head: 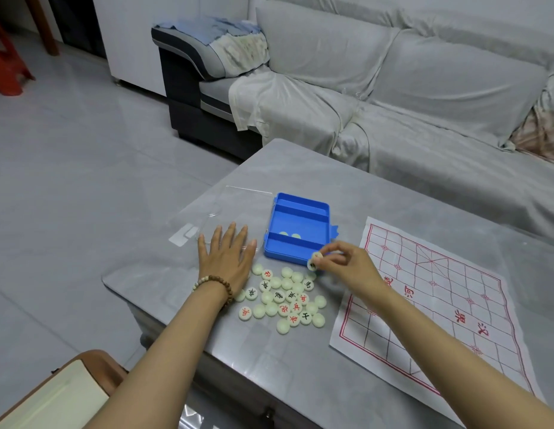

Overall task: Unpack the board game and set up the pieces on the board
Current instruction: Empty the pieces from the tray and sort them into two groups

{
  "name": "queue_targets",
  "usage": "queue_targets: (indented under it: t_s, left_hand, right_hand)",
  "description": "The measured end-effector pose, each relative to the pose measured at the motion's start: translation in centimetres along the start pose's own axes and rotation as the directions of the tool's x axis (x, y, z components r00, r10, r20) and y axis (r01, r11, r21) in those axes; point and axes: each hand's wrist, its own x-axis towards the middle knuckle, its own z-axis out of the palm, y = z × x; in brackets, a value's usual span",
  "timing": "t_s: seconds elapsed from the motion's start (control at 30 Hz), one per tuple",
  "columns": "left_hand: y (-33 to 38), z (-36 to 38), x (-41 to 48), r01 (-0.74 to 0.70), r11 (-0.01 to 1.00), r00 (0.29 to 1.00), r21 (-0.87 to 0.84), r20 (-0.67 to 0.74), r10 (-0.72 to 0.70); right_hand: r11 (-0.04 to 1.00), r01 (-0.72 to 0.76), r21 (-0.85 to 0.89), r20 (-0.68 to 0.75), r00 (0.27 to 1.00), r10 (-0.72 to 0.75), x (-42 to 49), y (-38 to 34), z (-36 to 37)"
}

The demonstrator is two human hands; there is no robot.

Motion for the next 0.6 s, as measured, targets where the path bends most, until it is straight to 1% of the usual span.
queue_targets:
  t_s: [0.07, 0.13, 0.37, 0.5, 0.6]
  left_hand:
    - [0.0, 0.0, -0.1, 0.010, 1.000, 1.000, -0.023, -0.027, -0.010]
    - [0.1, 0.0, -0.3, 0.011, 1.000, 0.999, -0.029, -0.053, -0.013]
    - [0.3, 0.0, -0.5, 0.013, 1.000, 0.997, -0.019, -0.072, -0.015]
    - [0.3, 0.0, -0.5, 0.025, 1.000, 0.997, -0.018, -0.070, -0.026]
    - [0.3, -0.1, -0.4, 0.028, 0.999, 0.997, -0.017, -0.074, -0.029]
  right_hand:
    - [0.998, -0.058, -0.015, -0.015, 0.998, 0.058, -1.3, 1.3, -0.3]
    - [0.998, -0.053, -0.038, -0.020, 0.998, 0.052, -1.7, 1.9, -0.3]
    - [0.988, -0.026, -0.153, 0.051, 0.998, 0.034, -2.5, 2.2, -0.3]
    - [0.979, -0.007, -0.206, 0.013, 1.000, 0.010, -2.7, 2.4, -0.6]
    - [0.967, -0.046, -0.249, -0.010, 0.999, 0.044, -2.6, 2.4, -1.1]
